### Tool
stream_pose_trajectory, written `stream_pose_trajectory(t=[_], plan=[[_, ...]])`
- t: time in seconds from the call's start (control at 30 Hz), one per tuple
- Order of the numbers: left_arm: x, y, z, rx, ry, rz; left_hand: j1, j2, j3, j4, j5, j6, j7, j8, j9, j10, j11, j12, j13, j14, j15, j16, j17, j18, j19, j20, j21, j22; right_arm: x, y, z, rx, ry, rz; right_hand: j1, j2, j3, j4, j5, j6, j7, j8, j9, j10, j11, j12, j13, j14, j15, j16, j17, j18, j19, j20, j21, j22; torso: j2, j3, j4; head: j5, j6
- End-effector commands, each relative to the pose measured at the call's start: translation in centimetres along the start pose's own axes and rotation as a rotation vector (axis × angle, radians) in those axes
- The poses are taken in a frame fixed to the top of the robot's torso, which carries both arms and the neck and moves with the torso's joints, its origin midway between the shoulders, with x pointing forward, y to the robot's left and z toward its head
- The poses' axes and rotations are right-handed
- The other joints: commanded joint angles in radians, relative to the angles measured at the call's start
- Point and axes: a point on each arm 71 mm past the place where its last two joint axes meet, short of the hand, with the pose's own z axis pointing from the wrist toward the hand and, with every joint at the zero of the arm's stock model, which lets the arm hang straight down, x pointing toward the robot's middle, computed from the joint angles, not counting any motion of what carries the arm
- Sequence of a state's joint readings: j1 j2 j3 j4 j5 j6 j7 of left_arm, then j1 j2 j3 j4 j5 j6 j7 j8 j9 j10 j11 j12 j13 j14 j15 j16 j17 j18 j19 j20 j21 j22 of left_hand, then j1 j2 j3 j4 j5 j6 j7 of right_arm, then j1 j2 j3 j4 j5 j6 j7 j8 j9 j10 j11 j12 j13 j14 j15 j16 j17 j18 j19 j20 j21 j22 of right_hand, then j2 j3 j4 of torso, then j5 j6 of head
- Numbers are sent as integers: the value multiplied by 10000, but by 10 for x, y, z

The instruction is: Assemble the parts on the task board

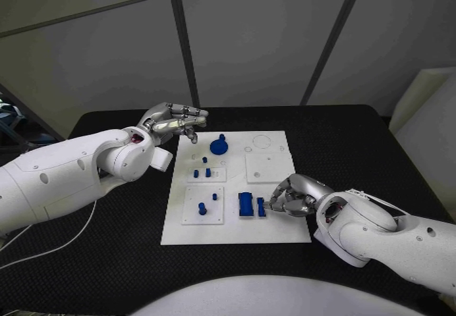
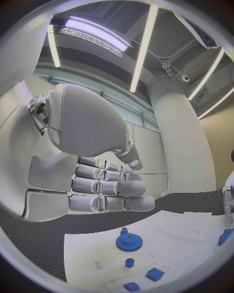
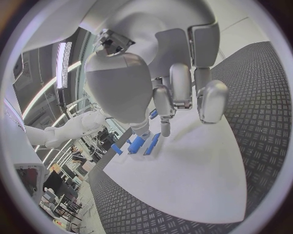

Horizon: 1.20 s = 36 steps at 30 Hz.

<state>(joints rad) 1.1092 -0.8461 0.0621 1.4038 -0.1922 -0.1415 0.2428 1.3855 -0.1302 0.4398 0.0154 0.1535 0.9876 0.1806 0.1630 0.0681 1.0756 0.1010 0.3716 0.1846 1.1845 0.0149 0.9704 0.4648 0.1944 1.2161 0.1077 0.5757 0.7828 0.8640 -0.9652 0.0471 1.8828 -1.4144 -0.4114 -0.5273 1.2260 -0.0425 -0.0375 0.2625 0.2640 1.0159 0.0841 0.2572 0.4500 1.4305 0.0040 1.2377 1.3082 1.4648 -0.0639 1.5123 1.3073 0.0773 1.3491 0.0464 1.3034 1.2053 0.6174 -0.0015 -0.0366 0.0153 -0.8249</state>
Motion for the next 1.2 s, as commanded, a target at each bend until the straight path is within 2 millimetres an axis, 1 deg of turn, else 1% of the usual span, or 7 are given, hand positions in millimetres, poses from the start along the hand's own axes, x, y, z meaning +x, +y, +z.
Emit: stream_pose_trajectory(t=[0.03,0.37,0.57,0.8,1.1,1.13,1.2], plan=[[-1,-2,0,360,-116,-328,-316,-71,-167,154,-66,-111,25,56,5,-119,15,75,17,-50,50,40,-26,-138,-59,49,-86,-33,-14,2,5,-1184,-148,1871,34,-139,-207,62,-115,-54,38,-78,-39,-54,61,-52,451,810,78,-77,1519,92,-85,57,-112,-124,-73,-3,-3,-24,82],[-20,3,4,946,-1465,-1239,-704,-166,-986,714,-63,-360,2,218,0,-532,90,188,-71,-1170,225,-1063,-700,-139,-1001,241,-1020,-596,-75,-21,51,-2396,-763,6247,1869,559,-60,-626,-317,-802,529,-973,-486,-3517,483,-5729,-3313,-819,439,-3846,-3098,1044,-3372,401,-4452,-4966,-504,-133,43,-237,482],[-28,11,17,1222,-2337,-1590,-329,-2,-1171,1029,-45,-563,-50,132,-14,-528,291,-594,-750,-2017,739,-4873,-2385,-207,-3057,875,-3226,-2198,-96,-39,94,-2700,-1700,7649,2681,654,460,-431,-723,-848,1011,-1644,-1148,-4015,1012,-9519,-7245,-2897,966,-9436,-7257,994,-4436,984,-7025,-6618,-926,-303,1,-403,1029],[-30,23,35,1489,-2935,-1696,-158,123,-1351,1250,-38,-501,-141,-187,-29,-404,572,-1497,-1209,-2568,1228,-7136,-3298,-113,-4161,1469,-4505,-3433,-97,-47,131,-2959,-2035,8480,2932,429,834,-431,-961,-846,1062,-1947,-1880,-3628,1313,-11082,-9868,-3858,1573,-12478,-9079,1042,-5201,1595,-9226,-8120,-1142,-338,5,-321,1712],[-28,30,51,1692,-4034,-1687,-117,205,-2212,1394,-35,-513,-320,-906,-30,-926,787,-2717,-1237,-2857,1464,-8822,-4014,-141,-5254,1827,-5094,-4692,-92,-44,152,-3144,-2066,9195,2300,637,693,-918,-1224,-1138,1033,-1953,-3005,-3959,1651,-11730,-11876,-4232,2034,-14446,-10814,1070,-5019,2107,-11075,-9579,-1166,-275,17,-194,2109],[-22,33,53,1252,-3335,-1657,-4272,511,-2842,928,-489,-3334,-720,-1630,-681,-3856,246,-2997,-1846,-5517,969,-9704,-4648,-589,-7309,951,-5757,-5612,-89,-47,152,-2530,-2138,8513,-2018,425,375,-1414,-1652,-3809,463,-2572,-3430,-7026,1149,-12377,-12197,-7322,1620,-15123,-11452,426,-7553,1306,-11622,-10289,-1158,-310,0,-232,2067],[-22,33,52,1248,-3341,-1645,-4457,561,-2955,905,-494,-3501,-788,-1630,-681,-4101,213,-3716,-1846,-5729,959,-9704,-4648,-589,-7533,900,-5757,-5748,-89,-46,152,-2535,-2159,8528,-2336,425,375,-1529,-1652,-3996,424,-2572,-3552,-7250,1163,-12377,-12356,-7561,1614,-15123,-11661,425,-7637,1327,-11791,-10449,-1138,-295,17,-228,2075]])
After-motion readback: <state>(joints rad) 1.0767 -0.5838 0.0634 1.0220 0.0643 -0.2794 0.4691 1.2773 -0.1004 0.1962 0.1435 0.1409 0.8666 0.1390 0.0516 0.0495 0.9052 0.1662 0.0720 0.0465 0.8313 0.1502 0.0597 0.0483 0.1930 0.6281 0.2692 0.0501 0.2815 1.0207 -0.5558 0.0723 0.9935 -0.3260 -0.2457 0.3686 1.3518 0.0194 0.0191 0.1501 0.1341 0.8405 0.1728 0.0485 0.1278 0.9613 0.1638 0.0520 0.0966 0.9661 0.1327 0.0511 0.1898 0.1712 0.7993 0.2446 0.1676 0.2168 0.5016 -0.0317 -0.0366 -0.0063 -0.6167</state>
